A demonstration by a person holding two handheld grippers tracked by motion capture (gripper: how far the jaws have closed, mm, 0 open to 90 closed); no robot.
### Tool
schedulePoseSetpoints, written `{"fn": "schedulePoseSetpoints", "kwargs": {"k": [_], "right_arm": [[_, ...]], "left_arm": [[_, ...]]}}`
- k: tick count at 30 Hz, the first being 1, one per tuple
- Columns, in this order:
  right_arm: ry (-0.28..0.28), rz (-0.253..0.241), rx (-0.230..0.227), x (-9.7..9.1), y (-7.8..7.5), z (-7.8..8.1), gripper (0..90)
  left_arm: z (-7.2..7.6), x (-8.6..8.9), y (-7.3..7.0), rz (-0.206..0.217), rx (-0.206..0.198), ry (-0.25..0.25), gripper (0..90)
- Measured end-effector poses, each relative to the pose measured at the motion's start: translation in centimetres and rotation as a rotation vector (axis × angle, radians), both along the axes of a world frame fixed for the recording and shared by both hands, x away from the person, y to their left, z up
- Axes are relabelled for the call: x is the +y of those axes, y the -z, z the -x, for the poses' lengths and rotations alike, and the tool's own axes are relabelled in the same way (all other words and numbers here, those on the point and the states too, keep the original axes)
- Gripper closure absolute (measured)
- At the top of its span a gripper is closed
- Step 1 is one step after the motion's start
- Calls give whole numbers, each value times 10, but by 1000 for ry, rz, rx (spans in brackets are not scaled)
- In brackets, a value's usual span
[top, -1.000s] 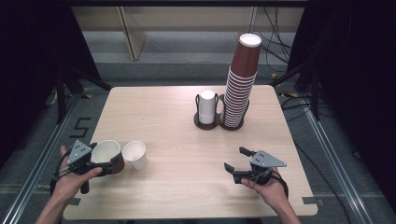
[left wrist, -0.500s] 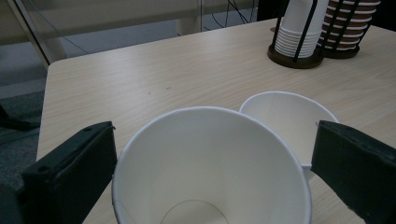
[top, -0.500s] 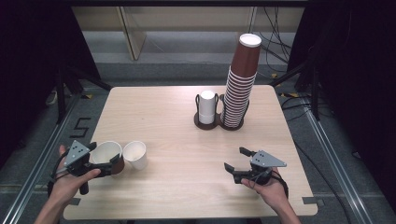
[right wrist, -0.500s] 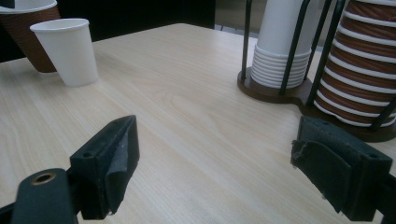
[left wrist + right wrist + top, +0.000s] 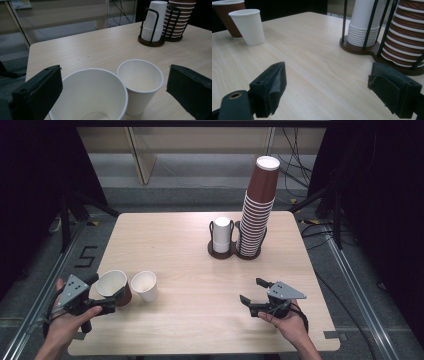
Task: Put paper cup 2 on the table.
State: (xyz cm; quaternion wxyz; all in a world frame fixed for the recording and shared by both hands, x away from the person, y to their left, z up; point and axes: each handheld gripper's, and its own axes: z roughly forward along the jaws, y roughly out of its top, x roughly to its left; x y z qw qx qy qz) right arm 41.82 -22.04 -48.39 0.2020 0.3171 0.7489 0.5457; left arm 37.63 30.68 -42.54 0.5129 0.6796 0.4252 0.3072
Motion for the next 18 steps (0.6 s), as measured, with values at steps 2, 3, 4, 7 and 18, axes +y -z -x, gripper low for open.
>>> {"fn": "schedulePoseSetpoints", "kwargs": {"k": [2,3,4,7,18], "right_arm": [[-3,2,-11,0,1,-1,151],[-4,3,-9,0,1,-1,152],[-4,3,-9,0,1,-1,152],[-5,7,-14,0,1,-1,152],[-3,15,-15,0,1,-1,152]], "left_arm": [[5,-4,0,6,6,14,0],[7,-6,1,7,5,23,0],[9,-8,2,9,6,33,0],[14,-15,5,14,5,57,0],[23,-51,15,20,-27,170,0]]}}
